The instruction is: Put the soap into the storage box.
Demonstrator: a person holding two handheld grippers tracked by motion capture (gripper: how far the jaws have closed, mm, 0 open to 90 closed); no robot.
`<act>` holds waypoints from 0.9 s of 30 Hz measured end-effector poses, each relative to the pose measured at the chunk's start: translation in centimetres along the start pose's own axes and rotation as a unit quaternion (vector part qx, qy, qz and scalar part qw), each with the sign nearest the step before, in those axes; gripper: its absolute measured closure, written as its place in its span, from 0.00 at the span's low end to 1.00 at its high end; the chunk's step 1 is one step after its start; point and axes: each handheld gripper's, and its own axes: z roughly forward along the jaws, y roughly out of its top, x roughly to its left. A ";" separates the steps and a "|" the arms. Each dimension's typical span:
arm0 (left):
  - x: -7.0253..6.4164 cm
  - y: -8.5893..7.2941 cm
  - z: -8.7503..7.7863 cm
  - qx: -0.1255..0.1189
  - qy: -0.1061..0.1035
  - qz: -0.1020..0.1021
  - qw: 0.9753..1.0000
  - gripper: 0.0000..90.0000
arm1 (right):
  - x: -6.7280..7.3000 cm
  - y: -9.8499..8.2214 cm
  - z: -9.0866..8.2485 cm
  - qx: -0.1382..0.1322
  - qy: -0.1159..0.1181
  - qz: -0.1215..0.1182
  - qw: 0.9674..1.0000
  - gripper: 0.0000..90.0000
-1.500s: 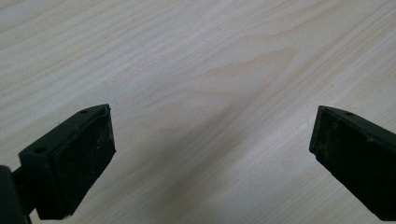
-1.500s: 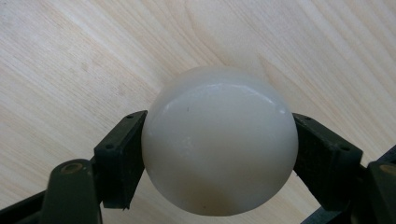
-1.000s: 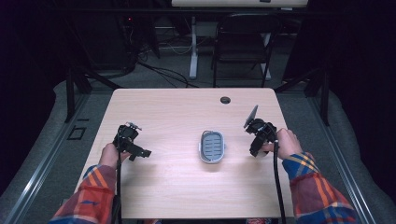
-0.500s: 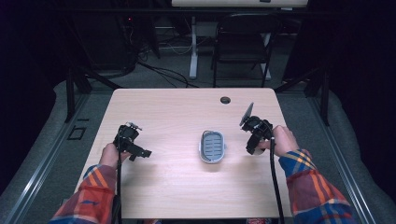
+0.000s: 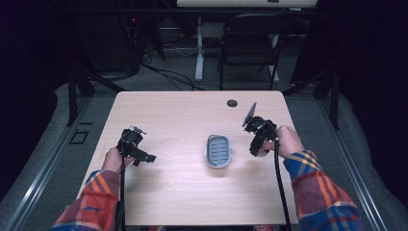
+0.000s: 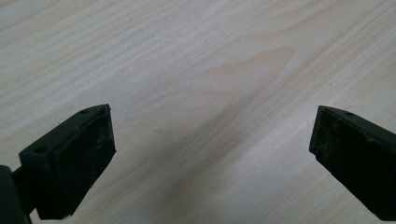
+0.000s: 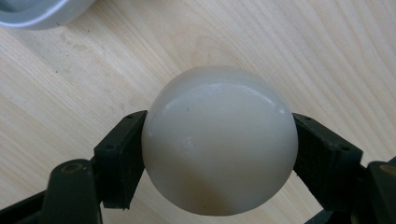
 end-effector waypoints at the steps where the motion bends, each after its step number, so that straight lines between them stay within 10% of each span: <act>1: 0.0 0.0 0.0 0.000 0.001 0.002 1.000 0.00 | 0.0 0.1 0.0 -0.003 -0.001 0.000 1.000 0.27; 27: 0.0 0.1 0.1 -0.001 0.001 0.005 1.000 0.00 | 1.0 2.3 -1.7 -0.013 -0.007 -0.017 1.000 0.27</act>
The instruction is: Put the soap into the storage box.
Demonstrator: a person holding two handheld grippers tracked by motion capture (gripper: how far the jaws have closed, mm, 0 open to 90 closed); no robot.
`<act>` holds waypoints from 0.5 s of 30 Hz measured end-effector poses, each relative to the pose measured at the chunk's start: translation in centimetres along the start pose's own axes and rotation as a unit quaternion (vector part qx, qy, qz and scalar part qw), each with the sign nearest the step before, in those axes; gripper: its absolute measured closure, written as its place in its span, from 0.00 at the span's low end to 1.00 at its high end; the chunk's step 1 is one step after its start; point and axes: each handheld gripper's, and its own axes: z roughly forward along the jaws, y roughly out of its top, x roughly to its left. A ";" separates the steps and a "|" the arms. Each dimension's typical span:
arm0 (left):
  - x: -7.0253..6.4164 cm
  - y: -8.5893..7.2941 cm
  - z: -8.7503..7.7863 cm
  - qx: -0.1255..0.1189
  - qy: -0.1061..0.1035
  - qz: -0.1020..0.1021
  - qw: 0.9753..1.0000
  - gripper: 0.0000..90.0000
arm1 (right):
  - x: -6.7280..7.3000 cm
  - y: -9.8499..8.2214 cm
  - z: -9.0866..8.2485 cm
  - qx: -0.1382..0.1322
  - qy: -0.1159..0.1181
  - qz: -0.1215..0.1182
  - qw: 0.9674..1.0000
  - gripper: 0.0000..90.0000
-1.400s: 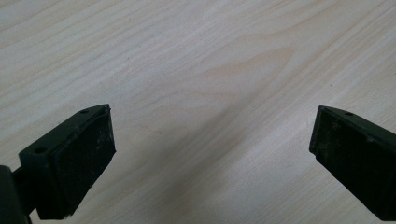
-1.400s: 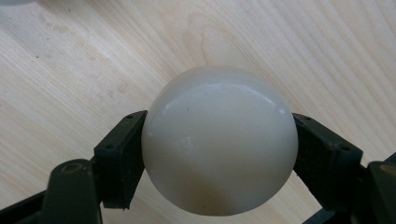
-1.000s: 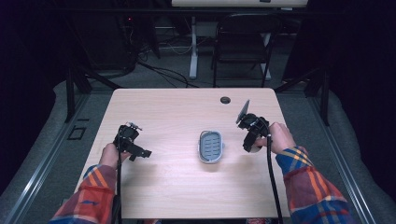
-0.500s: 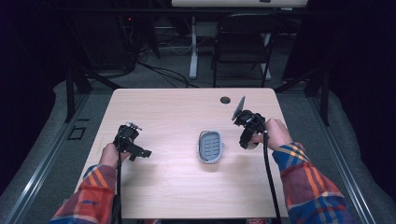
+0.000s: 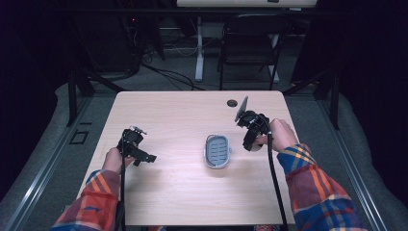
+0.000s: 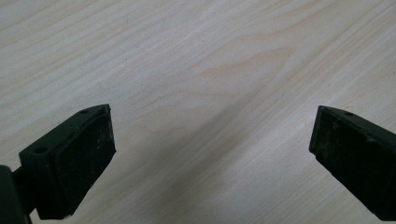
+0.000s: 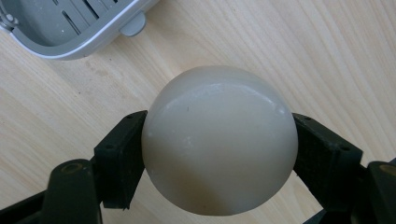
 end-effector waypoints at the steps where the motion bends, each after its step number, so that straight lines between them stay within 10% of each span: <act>1: 0.0 0.0 0.0 0.000 -0.002 -0.002 1.000 0.00 | 0.0 0.3 -0.1 0.007 0.000 -0.008 1.000 0.27; 15: 0.0 0.0 0.0 0.001 -0.002 0.001 1.000 0.00 | 0.7 1.8 -1.7 -0.009 -0.006 -0.018 1.000 0.27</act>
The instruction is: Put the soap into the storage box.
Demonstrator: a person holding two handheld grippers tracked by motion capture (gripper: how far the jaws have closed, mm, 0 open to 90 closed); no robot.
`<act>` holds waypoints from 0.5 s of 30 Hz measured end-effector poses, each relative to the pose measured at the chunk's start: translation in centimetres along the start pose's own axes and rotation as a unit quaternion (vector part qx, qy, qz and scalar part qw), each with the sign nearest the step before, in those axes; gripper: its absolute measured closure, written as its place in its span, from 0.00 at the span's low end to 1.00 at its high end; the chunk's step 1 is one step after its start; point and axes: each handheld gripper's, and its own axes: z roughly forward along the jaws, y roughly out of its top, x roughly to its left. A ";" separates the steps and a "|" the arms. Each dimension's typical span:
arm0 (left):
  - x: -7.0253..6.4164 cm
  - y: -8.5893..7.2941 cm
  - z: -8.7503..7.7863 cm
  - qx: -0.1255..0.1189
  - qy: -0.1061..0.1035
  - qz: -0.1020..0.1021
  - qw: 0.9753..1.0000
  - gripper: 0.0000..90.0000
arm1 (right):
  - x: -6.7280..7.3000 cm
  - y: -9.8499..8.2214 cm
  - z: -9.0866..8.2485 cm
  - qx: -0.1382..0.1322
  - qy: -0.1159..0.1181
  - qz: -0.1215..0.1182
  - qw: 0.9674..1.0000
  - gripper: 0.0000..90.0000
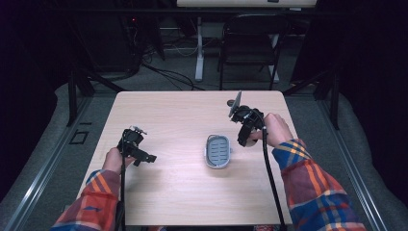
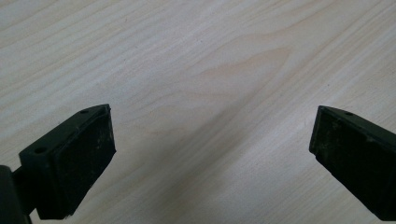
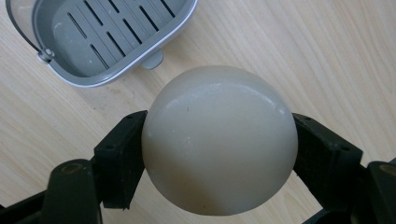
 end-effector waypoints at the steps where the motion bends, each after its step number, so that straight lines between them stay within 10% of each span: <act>1: 0.0 0.0 0.0 0.000 -0.001 -0.003 1.000 0.00 | 0.0 0.2 -0.2 0.002 -0.002 -0.003 1.000 0.27; 15: 0.0 -0.1 0.0 0.001 -0.001 -0.001 1.000 0.00 | 0.8 1.8 -0.9 0.003 -0.006 -0.021 1.000 0.27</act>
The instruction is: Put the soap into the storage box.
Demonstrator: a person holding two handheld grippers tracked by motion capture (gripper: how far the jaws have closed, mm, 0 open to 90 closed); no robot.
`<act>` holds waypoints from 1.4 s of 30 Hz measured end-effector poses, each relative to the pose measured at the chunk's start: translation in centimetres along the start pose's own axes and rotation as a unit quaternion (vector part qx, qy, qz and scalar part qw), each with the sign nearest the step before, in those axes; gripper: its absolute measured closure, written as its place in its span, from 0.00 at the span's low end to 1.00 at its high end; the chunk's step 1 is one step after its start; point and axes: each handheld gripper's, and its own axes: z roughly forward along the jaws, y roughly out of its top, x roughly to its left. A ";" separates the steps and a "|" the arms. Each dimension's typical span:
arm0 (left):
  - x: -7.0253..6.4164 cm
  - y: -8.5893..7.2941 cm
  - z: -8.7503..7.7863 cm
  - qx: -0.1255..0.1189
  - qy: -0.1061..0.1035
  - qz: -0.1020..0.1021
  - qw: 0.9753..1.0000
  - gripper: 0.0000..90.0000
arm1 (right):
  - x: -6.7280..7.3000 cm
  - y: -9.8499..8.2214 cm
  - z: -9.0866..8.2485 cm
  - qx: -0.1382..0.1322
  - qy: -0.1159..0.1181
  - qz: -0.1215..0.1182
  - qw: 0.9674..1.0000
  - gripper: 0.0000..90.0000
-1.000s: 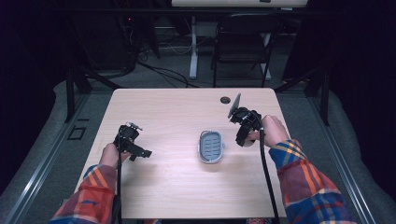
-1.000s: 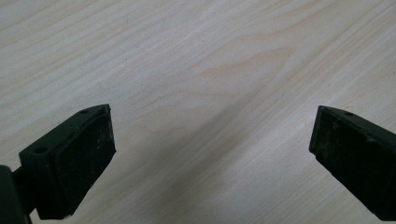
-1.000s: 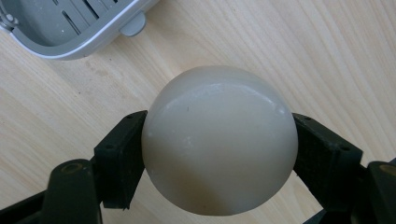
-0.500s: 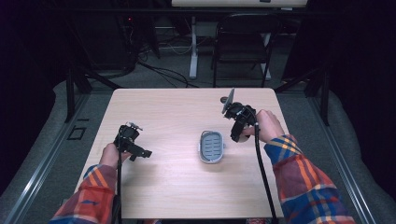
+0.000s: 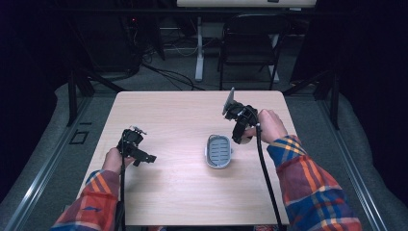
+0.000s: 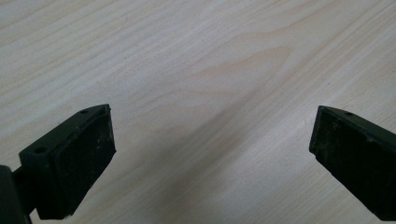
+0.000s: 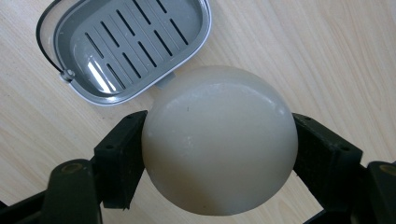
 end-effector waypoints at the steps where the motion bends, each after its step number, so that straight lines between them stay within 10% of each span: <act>1: 0.0 0.0 0.0 0.000 -0.001 0.000 1.000 0.00 | 0.1 0.1 0.0 0.002 0.000 -0.001 1.000 0.27; 42: 0.0 0.1 0.1 0.002 -0.002 0.002 1.000 0.00 | 3.4 4.6 0.8 -0.008 0.020 -0.048 0.999 0.27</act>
